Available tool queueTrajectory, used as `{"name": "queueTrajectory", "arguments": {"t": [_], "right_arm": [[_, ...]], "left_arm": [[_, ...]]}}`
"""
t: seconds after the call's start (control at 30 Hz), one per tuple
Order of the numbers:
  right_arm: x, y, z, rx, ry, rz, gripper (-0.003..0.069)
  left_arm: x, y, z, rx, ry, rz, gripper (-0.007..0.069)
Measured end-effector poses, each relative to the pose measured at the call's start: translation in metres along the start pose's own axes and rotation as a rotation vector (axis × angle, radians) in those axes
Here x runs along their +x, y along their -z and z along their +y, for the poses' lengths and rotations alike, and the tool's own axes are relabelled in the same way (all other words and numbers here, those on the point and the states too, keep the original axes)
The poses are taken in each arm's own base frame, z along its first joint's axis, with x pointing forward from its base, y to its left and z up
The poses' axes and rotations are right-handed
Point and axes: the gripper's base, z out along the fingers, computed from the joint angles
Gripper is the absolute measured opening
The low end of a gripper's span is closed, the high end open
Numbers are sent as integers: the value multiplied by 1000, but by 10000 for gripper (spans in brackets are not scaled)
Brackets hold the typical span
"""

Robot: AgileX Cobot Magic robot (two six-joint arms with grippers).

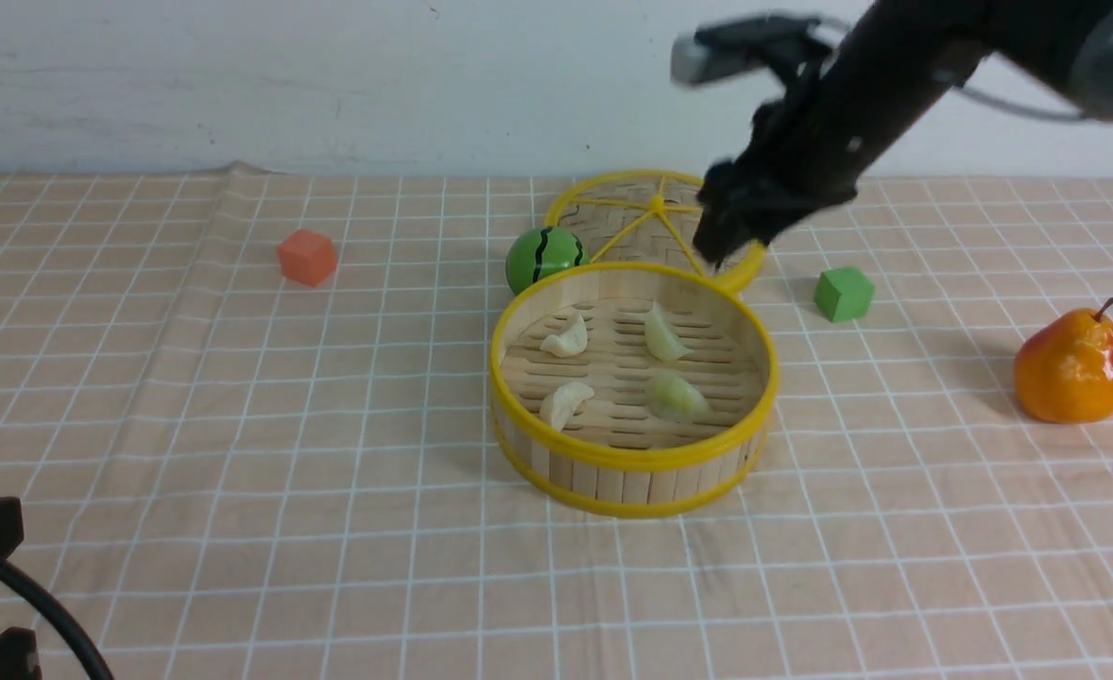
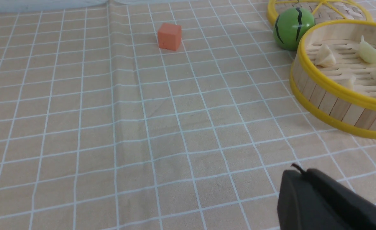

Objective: Put the dumplings into the steamer on the table with the brown tablecloth.

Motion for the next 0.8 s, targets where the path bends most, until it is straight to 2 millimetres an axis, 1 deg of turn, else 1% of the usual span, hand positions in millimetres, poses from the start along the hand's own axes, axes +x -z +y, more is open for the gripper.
{"name": "queueTrajectory", "arguments": {"t": [0.07,0.1,0.17,0.2,0.27,0.3,0.33,0.37,0.4,0.43,0.47,0.5,0.53,0.6,0.67,0.7,0.73,0.77,0.8], "right_arm": [[-12,50,4,80,10,-108,339],[-14,90,10,133,18,-184,281],[-9,145,18,214,35,-271,188],[-6,164,21,244,37,-300,150],[9,205,26,329,29,-349,61],[11,207,26,335,27,-345,53],[25,228,30,377,8,-357,0],[36,243,34,398,-2,-370,-12],[48,253,36,414,-19,-366,-19],[60,255,38,423,-37,-346,-20],[81,261,42,427,-65,-324,-21],[92,267,46,426,-81,-330,-21],[103,262,47,423,-90,-313,-21],[140,257,53,414,-98,-336,-21],[174,243,58,404,-88,-406,-21],[186,236,60,401,-75,-459,-21],[209,221,62,396,-63,-494,-21],[221,211,63,394,-43,-556,-21],[238,197,63,397,-18,-609,-21]], "left_arm": [[0,0,0,0,0,0,1],[0,0,0,-1,0,1,1],[0,0,0,-1,0,1,2],[0,0,0,-1,0,1,3],[0,0,0,0,3,2,3],[0,0,0,0,3,2,3],[0,0,0,0,3,2,3],[0,0,0,0,3,2,4],[0,0,0,0,3,2,4],[0,0,0,0,3,2,4],[0,0,0,0,3,2,4],[0,0,0,0,3,2,4],[0,0,0,0,3,2,4],[0,0,0,0,3,2,4],[0,0,0,0,3,2,4],[0,0,0,0,3,2,4],[0,0,0,1,3,2,4],[0,0,0,1,3,2,6],[0,0,0,1,3,2,7]]}}
